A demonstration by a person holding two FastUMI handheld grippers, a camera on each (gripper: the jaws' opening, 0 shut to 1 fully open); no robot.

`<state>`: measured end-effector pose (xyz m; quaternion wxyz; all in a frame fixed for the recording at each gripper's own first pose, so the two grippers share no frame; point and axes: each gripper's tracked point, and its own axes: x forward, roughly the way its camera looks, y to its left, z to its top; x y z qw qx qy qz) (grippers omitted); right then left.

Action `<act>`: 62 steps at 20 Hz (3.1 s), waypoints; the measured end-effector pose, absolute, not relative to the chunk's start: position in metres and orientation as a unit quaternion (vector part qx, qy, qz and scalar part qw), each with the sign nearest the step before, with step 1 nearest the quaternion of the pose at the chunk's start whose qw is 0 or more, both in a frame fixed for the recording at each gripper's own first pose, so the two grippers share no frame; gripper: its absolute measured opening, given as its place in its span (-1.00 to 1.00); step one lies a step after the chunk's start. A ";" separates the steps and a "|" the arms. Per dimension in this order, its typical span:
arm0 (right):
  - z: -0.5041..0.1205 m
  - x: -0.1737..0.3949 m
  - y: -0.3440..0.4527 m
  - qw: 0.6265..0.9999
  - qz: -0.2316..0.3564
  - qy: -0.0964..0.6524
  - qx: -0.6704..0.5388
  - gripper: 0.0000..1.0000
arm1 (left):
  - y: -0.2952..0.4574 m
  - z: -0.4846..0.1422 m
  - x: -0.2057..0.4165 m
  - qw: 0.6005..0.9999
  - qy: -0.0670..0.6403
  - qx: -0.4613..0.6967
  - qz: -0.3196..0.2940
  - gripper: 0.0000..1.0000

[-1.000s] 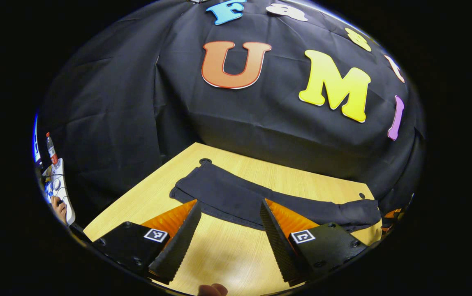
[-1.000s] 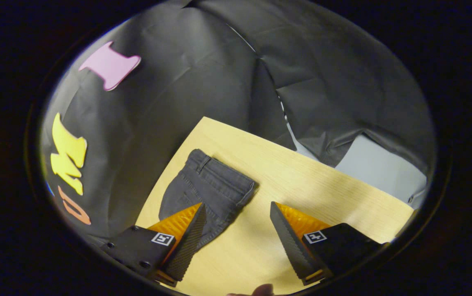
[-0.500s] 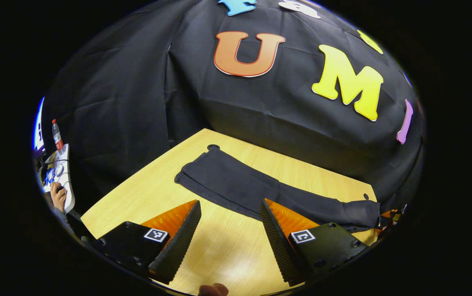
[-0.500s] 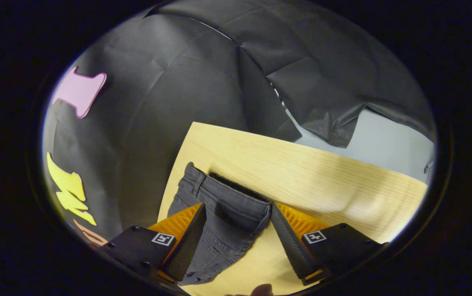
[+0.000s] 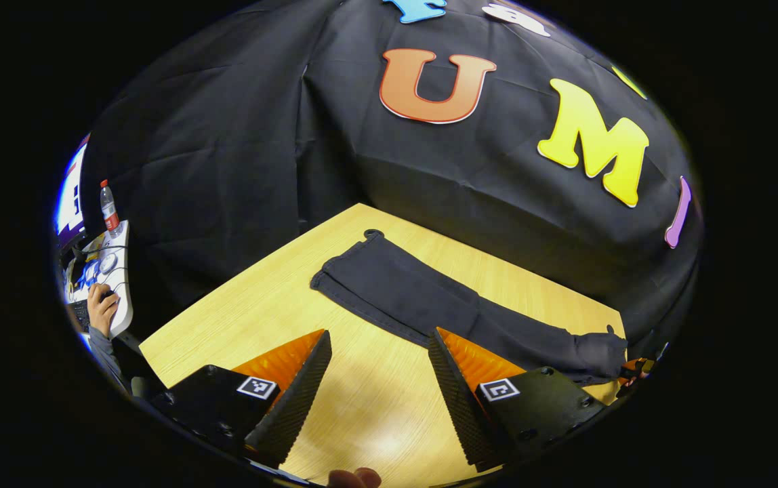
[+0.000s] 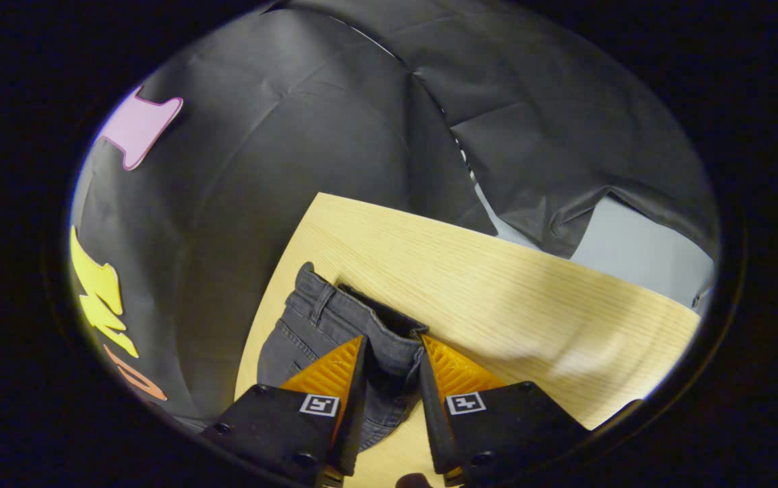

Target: Grasp the waist and the cuffs of the jeans and fold them to make the two legs overlap; first hold the waist and fold one-third of the jeans toward the cuffs, then hold the cuffs and fold the remaining one-third in the same direction to finish folding.

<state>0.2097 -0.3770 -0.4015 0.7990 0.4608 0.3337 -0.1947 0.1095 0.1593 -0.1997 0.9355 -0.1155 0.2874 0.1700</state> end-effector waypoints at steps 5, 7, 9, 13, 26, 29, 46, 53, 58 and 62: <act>-0.354 0.215 -0.365 0.845 -0.158 0.314 0.403 -0.71 | 0.167 -0.199 0.106 0.937 0.274 -0.123 0.179 0.86; -0.320 0.223 -0.349 0.870 -0.135 0.298 0.369 -0.71 | 0.169 -0.203 0.106 0.937 0.275 -0.125 0.173 0.86; -0.286 0.227 -0.326 0.895 -0.103 0.279 0.331 -0.71 | 0.167 -0.205 0.106 0.939 0.274 -0.132 0.163 0.86; -0.217 0.230 -0.250 0.935 -0.034 0.244 0.254 -0.72 | 0.171 -0.211 0.109 0.942 0.273 -0.133 0.142 0.87; -0.201 0.217 0.068 0.951 0.139 0.251 0.113 -0.72 | 0.264 -0.186 0.105 0.960 0.226 -0.095 0.137 0.86; -0.250 0.221 0.124 0.943 0.150 0.284 0.084 -0.80 | 0.287 -0.183 0.095 0.958 0.222 -0.104 0.147 0.86; -0.332 0.155 0.201 0.910 0.197 0.366 -0.002 1.00 | 0.322 -0.251 0.133 0.908 0.274 -0.277 0.156 0.86; -0.267 0.099 0.133 0.915 0.207 0.344 -0.050 0.94 | 0.311 -0.311 0.197 0.745 0.375 -0.524 0.171 0.87; -0.253 0.079 0.082 0.920 0.176 0.348 -0.044 1.00 | 0.321 -0.332 0.235 0.684 0.438 -0.545 0.206 0.87; -0.257 0.078 0.051 0.921 0.142 0.361 -0.023 1.00 | 0.321 -0.341 0.262 0.666 0.453 -0.545 0.230 0.87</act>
